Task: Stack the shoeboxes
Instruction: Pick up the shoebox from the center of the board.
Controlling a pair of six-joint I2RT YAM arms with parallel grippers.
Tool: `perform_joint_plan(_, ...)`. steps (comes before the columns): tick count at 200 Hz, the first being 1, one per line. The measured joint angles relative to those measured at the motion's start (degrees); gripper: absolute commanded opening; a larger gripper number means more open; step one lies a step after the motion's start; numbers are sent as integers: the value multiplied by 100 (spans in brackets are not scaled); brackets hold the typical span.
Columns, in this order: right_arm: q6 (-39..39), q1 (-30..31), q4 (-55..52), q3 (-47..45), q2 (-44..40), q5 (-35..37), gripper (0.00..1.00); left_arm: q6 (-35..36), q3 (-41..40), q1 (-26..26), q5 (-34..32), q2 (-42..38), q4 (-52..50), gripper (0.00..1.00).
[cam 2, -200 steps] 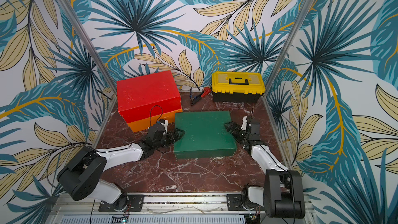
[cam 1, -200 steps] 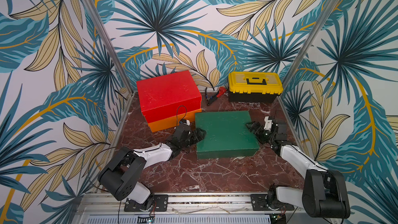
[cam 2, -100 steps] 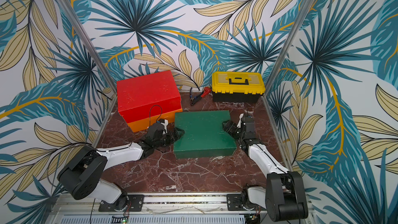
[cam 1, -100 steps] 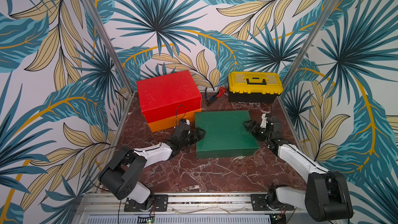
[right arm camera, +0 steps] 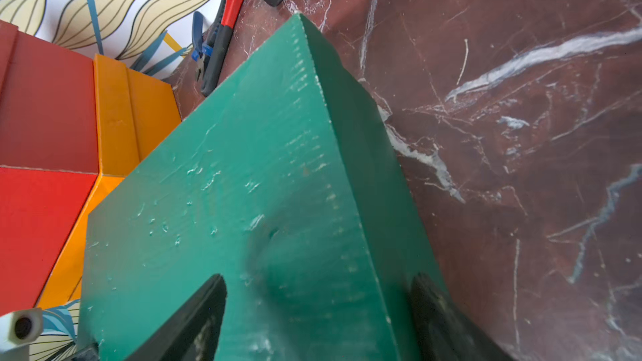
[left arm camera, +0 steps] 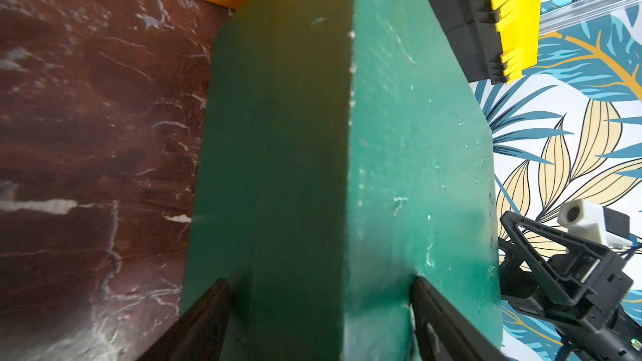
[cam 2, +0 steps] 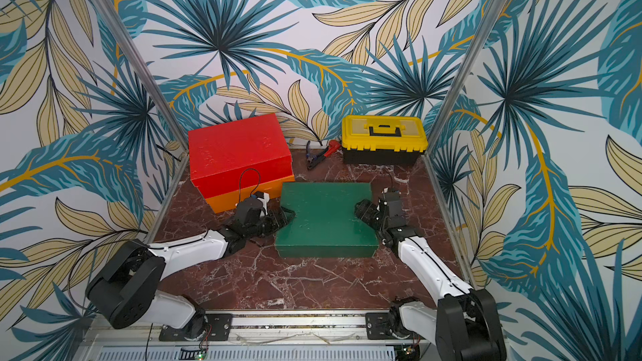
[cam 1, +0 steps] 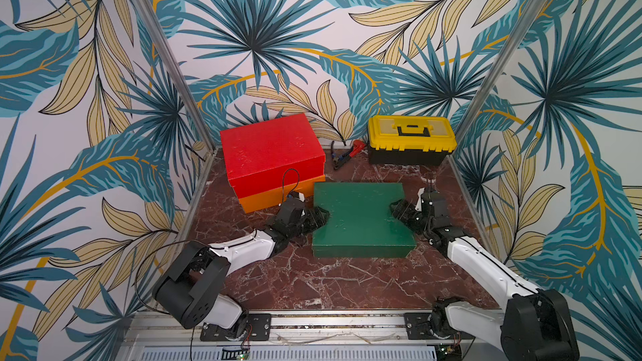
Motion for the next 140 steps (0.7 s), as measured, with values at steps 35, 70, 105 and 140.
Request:
perform_joint_plan(35, 48, 310, -291, 149, -31, 251, 83, 35, 20, -37, -251, -232, -367, 82)
perform_joint_plan(70, 280, 693, -634, 229, -35, 238, 83, 149, 127, -190, -789, -422, -866, 82)
perform_joint_plan(105, 361, 1043, -1054, 422, -35, 481, 83, 216, 127, -221, -990, -619, -1163, 82)
perform_joint_plan(140, 337, 1185, -1325, 529, 22, 621, 85, 275, 127, -227, -1049, -649, -1226, 82)
